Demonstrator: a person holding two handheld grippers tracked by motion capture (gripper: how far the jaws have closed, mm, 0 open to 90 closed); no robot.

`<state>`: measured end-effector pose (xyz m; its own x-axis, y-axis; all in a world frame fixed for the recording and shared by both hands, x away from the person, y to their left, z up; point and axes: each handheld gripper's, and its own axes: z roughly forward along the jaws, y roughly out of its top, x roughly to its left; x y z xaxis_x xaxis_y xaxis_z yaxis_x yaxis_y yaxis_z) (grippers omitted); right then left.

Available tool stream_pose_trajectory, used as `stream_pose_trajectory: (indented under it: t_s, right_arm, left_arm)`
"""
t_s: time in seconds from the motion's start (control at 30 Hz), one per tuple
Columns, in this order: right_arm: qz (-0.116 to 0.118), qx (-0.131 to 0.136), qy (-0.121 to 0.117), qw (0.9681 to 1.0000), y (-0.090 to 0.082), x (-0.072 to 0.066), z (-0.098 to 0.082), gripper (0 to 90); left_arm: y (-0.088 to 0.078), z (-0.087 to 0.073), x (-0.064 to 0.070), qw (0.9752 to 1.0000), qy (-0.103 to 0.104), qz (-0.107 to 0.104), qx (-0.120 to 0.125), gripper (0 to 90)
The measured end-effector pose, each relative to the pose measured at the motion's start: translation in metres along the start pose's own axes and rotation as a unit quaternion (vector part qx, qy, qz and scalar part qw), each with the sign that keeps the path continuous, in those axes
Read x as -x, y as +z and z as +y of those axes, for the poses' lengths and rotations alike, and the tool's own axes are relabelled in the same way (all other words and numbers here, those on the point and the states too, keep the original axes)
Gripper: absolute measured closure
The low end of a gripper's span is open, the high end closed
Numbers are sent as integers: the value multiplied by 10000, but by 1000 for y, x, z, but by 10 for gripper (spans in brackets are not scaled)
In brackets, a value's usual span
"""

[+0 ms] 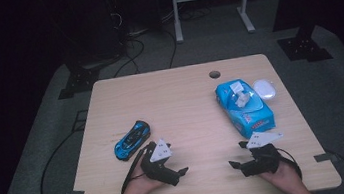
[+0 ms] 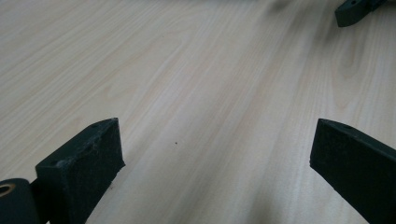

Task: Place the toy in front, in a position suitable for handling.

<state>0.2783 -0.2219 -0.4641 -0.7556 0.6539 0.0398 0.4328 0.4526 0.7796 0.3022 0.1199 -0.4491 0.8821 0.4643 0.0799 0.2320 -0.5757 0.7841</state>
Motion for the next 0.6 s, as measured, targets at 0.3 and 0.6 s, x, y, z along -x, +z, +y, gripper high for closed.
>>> stream_pose_trajectory:
  t_s: [0.3,0.6]
  right_arm:
    - [28,-77,27,10000,3,1,-2,207]
    - [-20,-51,74,10000,2,0,-1,207]
  left_arm:
    - [-8,5,-15,9997,-118,171,137,21]
    - [-28,5,-38,9982,-214,509,245,21]
